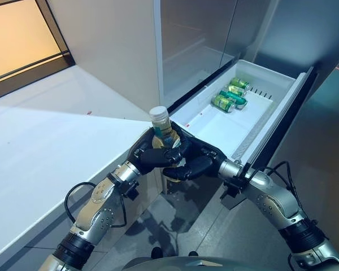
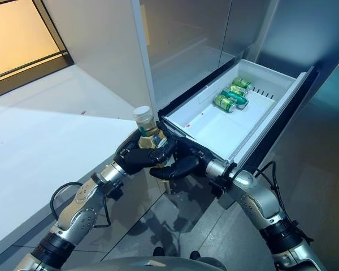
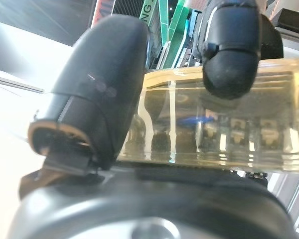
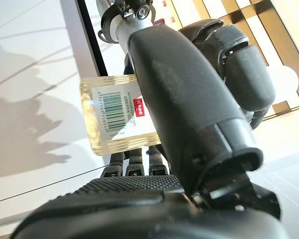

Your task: Put drinks into fridge and close the fridge

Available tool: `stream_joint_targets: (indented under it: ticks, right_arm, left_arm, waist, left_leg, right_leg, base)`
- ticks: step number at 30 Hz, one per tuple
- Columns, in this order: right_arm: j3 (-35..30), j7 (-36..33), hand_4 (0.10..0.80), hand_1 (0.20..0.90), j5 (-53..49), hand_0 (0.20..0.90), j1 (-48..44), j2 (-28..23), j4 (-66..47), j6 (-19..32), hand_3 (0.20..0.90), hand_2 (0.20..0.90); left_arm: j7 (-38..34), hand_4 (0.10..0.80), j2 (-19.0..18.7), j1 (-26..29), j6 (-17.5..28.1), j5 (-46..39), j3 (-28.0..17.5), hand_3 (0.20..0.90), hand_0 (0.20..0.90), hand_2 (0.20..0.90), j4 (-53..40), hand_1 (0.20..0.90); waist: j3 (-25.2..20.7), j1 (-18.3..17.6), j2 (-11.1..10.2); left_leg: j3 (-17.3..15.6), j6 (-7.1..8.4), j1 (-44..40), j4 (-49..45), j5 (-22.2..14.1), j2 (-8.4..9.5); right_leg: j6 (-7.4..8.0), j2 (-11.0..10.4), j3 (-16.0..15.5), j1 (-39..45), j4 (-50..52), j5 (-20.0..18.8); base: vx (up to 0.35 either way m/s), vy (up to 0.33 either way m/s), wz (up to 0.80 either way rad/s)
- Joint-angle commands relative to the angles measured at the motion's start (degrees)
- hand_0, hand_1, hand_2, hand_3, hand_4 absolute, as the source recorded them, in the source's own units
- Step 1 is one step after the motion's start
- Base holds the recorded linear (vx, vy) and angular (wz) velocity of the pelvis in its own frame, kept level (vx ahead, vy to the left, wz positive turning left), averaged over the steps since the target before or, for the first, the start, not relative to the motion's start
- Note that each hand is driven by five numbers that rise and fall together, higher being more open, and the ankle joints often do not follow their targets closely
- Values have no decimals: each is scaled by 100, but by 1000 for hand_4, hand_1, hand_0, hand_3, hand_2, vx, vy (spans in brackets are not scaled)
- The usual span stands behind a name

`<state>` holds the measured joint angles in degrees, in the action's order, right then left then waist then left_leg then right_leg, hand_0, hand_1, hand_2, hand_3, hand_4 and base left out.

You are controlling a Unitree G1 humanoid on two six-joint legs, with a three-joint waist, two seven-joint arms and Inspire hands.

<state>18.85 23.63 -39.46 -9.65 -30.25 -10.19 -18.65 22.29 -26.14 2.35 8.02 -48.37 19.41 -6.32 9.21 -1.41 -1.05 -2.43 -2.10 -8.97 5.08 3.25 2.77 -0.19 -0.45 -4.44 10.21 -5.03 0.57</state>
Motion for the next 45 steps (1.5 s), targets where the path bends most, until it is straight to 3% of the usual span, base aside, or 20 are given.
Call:
stream_joint_targets:
  ticks: [1, 8, 23, 24, 25, 26, 33, 45]
  right_arm:
    - [97, -270, 800, 900, -431, 900, -754, 433, -543, 369, 900, 900]
    - [143, -668, 800, 900, -421, 900, -843, 530, -453, 329, 900, 900]
    - [107, -1356, 800, 900, 7, 900, -1245, 280, -11, 320, 900, 900]
    - [123, -1372, 693, 808, 122, 808, -1312, 285, 20, 312, 793, 808]
    - [137, -1394, 427, 580, 138, 580, -1348, 261, 32, 311, 527, 580]
    - [153, -1429, 100, 300, 167, 300, -1418, 217, 36, 296, 200, 300]
    - [323, -1363, 100, 300, 764, 300, -1818, 9, 25, 214, 200, 300]
    - [449, -1667, 100, 300, 839, 300, -2126, 45, 48, 258, 200, 300]
  left_arm:
    - [656, 100, 593, 1247, 1109, -594, 312, 200, 300, 300, -990, 300]
    - [848, 100, 616, 1311, 1304, -398, 400, 200, 300, 300, -1089, 300]
    - [793, 100, 250, 1705, 1601, 376, 554, 200, 300, 300, -1256, 300]
    - [778, 100, 241, 1749, 1547, 441, 588, 200, 300, 300, -1235, 300]
    - [765, 100, 220, 1766, 1510, 467, 603, 200, 300, 300, -1229, 300]
    - [780, 100, 193, 1788, 1406, 550, 622, 200, 300, 300, -1222, 300]
    - [764, 100, 60, 1938, 1081, 803, 809, 200, 300, 300, -1095, 300]
    - [423, 100, 210, 1929, 1356, 945, 867, 200, 300, 300, -1027, 300]
  waist:
    - [-479, -11, -47]
    - [-477, -5, -57]
    - [-495, -35, -48]
    - [-494, -35, -47]
    - [-494, -35, -45]
    - [-494, -33, -45]
    - [-527, -30, -33]
    - [-492, 21, -26]
  left_leg:
    - [-99, -28, -97, -8, -600, 20]
    - [-71, -40, -115, -8, -610, 38]
    - [118, -90, -118, -8, -608, 114]
    - [143, -96, -116, -8, -606, 127]
    - [157, -100, -117, -8, -605, 130]
    - [185, -107, -118, -8, -604, 140]
    - [302, -135, -54, -8, -548, 188]
    - [342, -132, -35, -8, -519, 209]
  right_leg:
    - [311, 25, -24, -233, 260, 53]
    - [297, 46, 7, -213, 230, 43]
    - [267, 122, 232, -229, 220, 22]
    - [265, 133, 261, -233, 221, 20]
    - [263, 135, 275, -231, 221, 18]
    - [261, 142, 296, -231, 225, 18]
    - [243, 180, 443, -310, 265, -12]
    - [218, 191, 413, -298, 263, -5]
  base:
    - [4, 2, -3]
    - [0, 0, 0]
    - [0, 0, 0]
    - [0, 0, 0]
    - [0, 0, 0]
    - [0, 0, 0]
    - [-5, 2, -4]
    - [-4, 0, -2]
